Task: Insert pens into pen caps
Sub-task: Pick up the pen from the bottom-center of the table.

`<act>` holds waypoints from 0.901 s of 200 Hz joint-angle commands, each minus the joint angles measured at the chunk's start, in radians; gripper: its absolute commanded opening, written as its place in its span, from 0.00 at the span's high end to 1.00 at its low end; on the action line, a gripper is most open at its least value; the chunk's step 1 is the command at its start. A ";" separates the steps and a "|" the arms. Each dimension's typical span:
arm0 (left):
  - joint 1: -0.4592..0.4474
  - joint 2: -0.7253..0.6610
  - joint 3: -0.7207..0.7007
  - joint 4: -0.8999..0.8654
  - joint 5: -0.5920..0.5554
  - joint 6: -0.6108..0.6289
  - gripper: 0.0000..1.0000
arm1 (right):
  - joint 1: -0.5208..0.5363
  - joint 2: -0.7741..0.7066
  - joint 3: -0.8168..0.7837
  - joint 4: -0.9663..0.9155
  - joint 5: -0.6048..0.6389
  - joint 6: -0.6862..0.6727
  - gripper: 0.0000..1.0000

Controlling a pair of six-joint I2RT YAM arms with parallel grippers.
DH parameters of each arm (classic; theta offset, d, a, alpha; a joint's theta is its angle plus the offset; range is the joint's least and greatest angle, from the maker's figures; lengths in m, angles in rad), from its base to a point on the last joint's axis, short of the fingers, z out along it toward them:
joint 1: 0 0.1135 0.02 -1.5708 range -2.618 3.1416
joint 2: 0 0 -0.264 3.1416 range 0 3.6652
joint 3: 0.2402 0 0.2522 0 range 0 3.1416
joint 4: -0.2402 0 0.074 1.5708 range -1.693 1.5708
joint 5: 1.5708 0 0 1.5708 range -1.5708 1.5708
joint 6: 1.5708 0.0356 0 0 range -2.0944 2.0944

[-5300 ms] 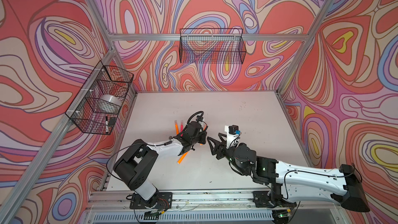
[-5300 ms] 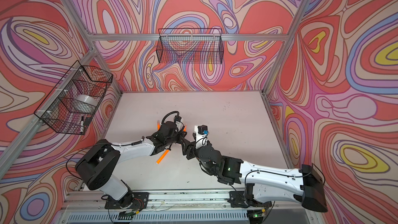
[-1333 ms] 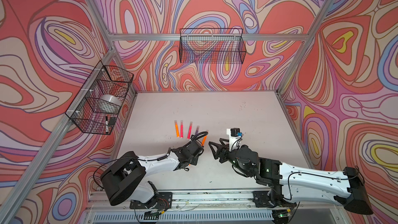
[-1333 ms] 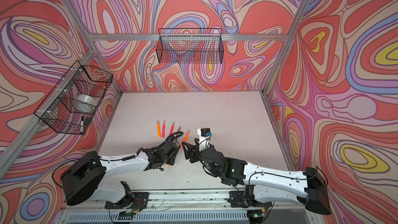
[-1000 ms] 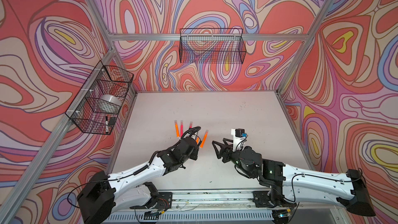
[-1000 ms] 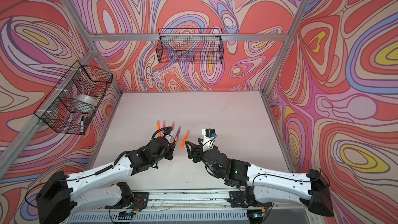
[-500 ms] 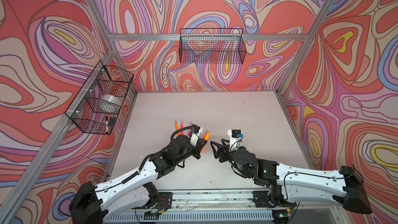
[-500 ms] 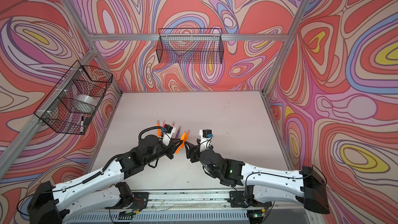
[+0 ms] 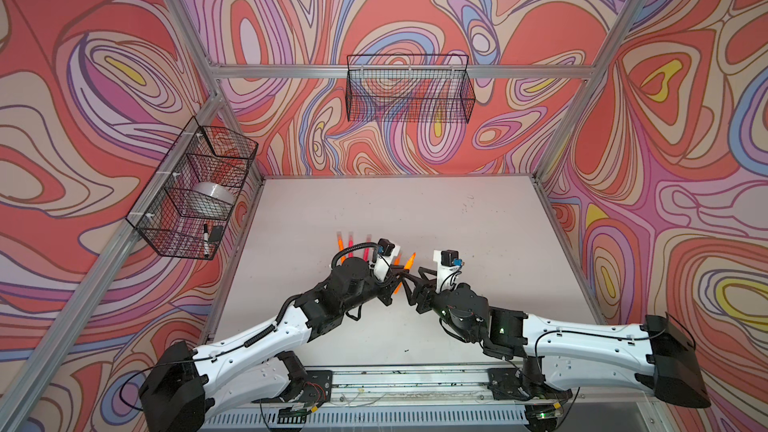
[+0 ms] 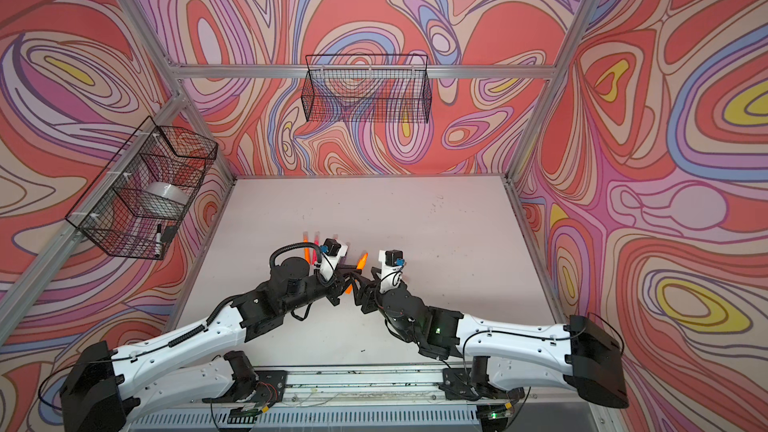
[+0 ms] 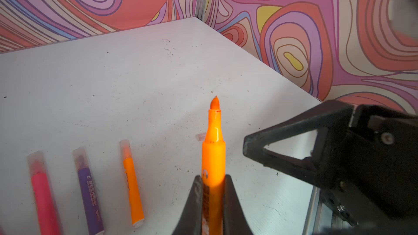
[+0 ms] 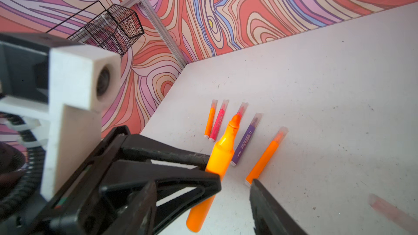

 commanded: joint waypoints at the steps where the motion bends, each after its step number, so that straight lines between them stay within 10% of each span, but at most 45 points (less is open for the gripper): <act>1: -0.002 -0.011 -0.011 0.050 0.060 0.026 1.00 | -0.005 0.015 0.010 0.013 0.018 0.019 0.37; 180: -0.002 -0.127 -0.129 0.126 0.162 0.046 1.00 | -0.027 -0.005 0.106 -0.053 0.000 0.021 0.49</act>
